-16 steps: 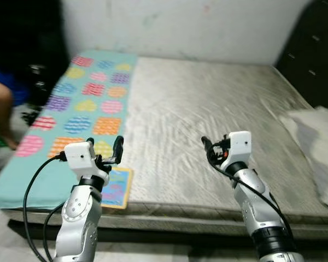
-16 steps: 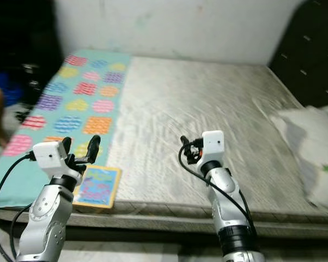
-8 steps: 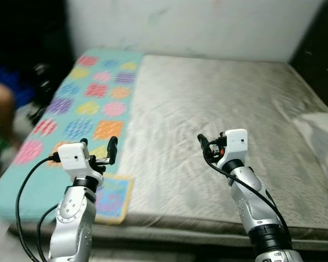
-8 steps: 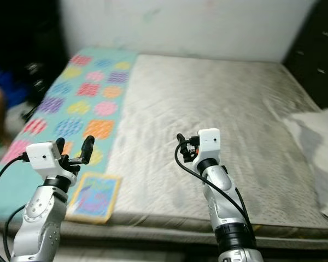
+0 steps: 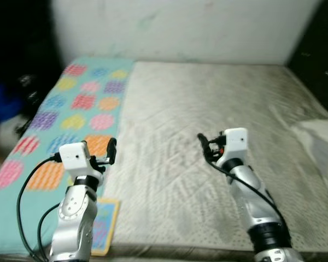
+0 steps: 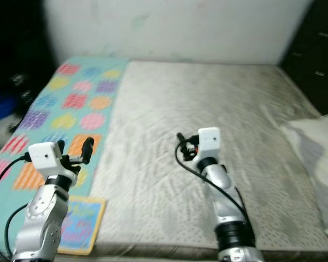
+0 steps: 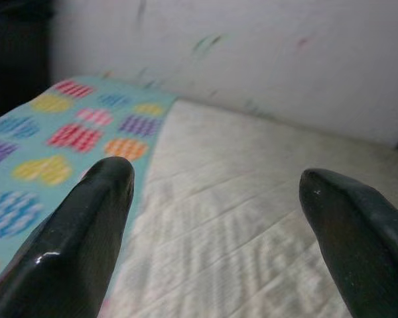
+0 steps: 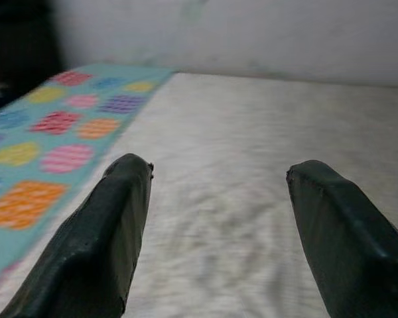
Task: Clean up the room
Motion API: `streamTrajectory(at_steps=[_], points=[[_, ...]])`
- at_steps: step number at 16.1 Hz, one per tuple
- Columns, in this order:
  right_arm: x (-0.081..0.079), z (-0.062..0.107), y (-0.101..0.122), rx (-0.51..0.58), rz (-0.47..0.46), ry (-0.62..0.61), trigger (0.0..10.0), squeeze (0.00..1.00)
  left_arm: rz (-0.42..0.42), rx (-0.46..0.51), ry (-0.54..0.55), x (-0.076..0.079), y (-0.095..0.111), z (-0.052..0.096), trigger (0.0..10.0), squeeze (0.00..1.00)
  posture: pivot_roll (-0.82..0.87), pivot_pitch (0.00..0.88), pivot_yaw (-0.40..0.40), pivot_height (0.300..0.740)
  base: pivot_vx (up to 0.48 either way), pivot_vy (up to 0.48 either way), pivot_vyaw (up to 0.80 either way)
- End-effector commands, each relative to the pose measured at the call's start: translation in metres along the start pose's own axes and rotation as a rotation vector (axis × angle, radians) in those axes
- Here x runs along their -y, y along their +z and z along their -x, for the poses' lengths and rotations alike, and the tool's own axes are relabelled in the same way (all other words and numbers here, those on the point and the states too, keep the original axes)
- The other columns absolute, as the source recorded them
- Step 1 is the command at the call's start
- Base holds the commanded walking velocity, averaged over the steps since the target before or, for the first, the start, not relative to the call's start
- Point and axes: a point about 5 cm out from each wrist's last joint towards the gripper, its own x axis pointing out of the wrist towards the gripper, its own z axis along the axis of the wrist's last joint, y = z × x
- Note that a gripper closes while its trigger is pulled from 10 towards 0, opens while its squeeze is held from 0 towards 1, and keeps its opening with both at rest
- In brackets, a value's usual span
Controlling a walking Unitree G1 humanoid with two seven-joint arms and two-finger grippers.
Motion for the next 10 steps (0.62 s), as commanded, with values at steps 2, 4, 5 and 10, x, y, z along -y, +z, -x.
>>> streamTrajectory(at_steps=[2,4,5,10], points=[[0.0046,0.0016,-0.0043,-0.020,-0.010,-0.028,10.0,0.00,-0.006,-0.028,-0.011,0.0019,-0.0060,0.0032,10.0,0.00,-0.04,0.016,-0.027,0.740,0.000,0.000,0.00],[0.0051,0.0013,-0.0045,-0.023,-0.006,-0.031,10.0,0.00,-0.005,-0.032,-0.013,0.0019,-0.0062,0.0029,10.0,0.00,-0.04,0.016,-0.027,0.740,0.000,0.000,-0.73],[0.0056,0.0013,-0.0043,-0.021,-0.006,-0.032,10.0,0.00,-0.003,-0.032,-0.012,0.0018,-0.0063,0.0027,10.0,0.00,-0.04,0.016,-0.027,0.740,0.000,0.000,-0.54],[0.0065,0.0015,-0.0044,-0.020,-0.006,-0.035,10.0,0.00,0.009,-0.030,-0.009,0.0018,-0.0058,0.0022,10.0,0.00,-0.04,0.022,-0.027,0.740,0.000,0.000,0.00]])
